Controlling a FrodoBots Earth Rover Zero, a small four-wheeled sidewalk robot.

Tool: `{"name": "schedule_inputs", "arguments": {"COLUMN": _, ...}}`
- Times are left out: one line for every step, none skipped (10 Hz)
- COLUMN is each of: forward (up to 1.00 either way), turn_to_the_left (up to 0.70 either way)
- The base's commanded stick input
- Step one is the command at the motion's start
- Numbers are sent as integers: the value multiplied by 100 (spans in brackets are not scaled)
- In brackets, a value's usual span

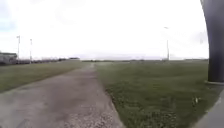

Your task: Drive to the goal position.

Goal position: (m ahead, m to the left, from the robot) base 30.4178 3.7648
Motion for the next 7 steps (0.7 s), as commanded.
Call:
{"name": "schedule_inputs", "arguments": {"forward": 65, "turn_to_the_left": 32}}
{"name": "schedule_inputs", "arguments": {"forward": 65, "turn_to_the_left": 32}}
{"name": "schedule_inputs", "arguments": {"forward": 65, "turn_to_the_left": 32}}
{"name": "schedule_inputs", "arguments": {"forward": 65, "turn_to_the_left": 33}}
{"name": "schedule_inputs", "arguments": {"forward": 66, "turn_to_the_left": 33}}
{"name": "schedule_inputs", "arguments": {"forward": 67, "turn_to_the_left": 33}}
{"name": "schedule_inputs", "arguments": {"forward": 67, "turn_to_the_left": 33}}
